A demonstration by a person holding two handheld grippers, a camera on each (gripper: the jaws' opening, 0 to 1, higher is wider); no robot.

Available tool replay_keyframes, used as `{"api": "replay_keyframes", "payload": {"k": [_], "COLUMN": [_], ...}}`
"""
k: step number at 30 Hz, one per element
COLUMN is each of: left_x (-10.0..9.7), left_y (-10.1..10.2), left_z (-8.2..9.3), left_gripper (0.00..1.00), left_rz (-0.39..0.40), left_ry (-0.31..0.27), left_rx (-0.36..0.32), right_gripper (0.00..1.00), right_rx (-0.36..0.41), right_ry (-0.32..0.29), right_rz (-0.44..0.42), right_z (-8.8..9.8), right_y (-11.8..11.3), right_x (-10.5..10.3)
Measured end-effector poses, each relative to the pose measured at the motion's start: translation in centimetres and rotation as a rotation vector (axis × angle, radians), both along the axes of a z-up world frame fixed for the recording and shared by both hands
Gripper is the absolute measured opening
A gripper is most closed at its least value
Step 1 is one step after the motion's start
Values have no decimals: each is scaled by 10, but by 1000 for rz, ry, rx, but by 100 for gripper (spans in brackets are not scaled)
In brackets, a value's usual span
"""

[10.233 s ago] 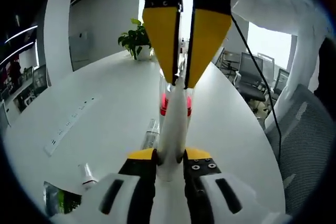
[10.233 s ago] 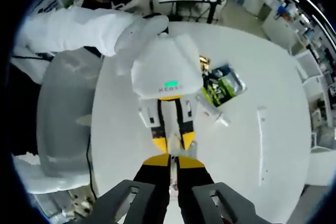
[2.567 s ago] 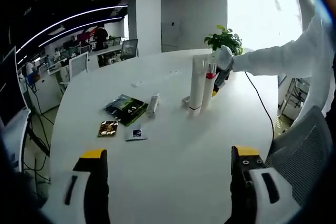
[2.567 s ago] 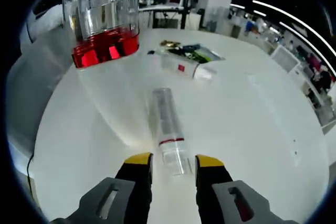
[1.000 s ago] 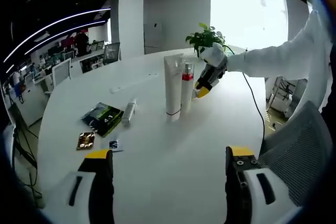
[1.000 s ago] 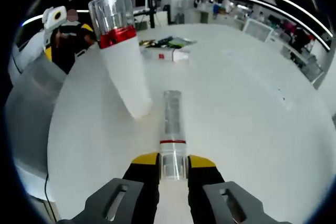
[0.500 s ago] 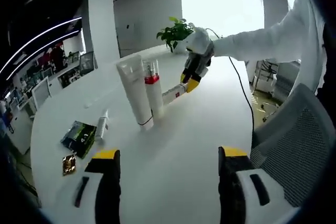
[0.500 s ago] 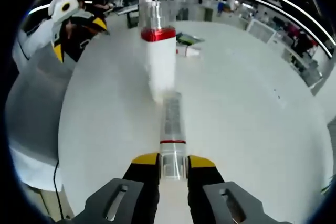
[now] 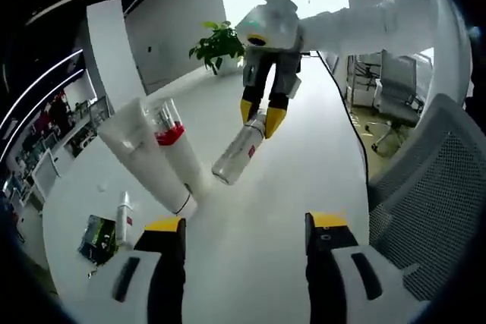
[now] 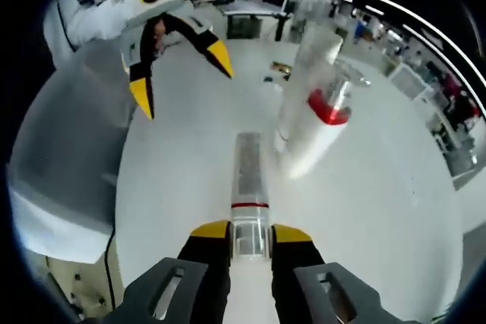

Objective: Arrange the skincare products in the storage area until every visible bottle or jar stands upright without overlapping.

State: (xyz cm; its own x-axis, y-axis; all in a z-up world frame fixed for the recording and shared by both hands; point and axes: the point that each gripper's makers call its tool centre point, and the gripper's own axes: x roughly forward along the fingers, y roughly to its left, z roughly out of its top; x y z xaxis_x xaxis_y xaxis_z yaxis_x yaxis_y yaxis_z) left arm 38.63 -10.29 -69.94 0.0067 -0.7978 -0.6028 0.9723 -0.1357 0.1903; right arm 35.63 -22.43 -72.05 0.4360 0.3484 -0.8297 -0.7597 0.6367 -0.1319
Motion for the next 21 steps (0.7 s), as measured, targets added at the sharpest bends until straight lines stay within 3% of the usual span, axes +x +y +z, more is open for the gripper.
{"api": "replay_keyframes", "payload": {"k": [2,6,11,15,19,21], "left_x": [1,-3,-4,-5,-8,-9], "left_y": [-4,-17,-27,-33,-33,-34], "left_z": [-5,-8,-12,-16,-20,-22], "left_gripper": [58,57,54,51,42,41], "left_rz": [-30,-50,-83,-103,-125,-134], "left_ry": [-51,-64,-127,-174,-188,-197], "left_rx": [34,38,61,80,101,110], "right_gripper": [11,11,11,11,11,11], "right_rx": [-4,-44,-66,-130,-157,-167], "right_ry": [4,0,-4,-6,-16,-15], "right_rz": [19,71,123,174,207,220], "right_z": [-1,3,7,6,9,10], "right_y": [1,19,37,47,55,59], "right_x": [3,1,0,0,2,3]}}
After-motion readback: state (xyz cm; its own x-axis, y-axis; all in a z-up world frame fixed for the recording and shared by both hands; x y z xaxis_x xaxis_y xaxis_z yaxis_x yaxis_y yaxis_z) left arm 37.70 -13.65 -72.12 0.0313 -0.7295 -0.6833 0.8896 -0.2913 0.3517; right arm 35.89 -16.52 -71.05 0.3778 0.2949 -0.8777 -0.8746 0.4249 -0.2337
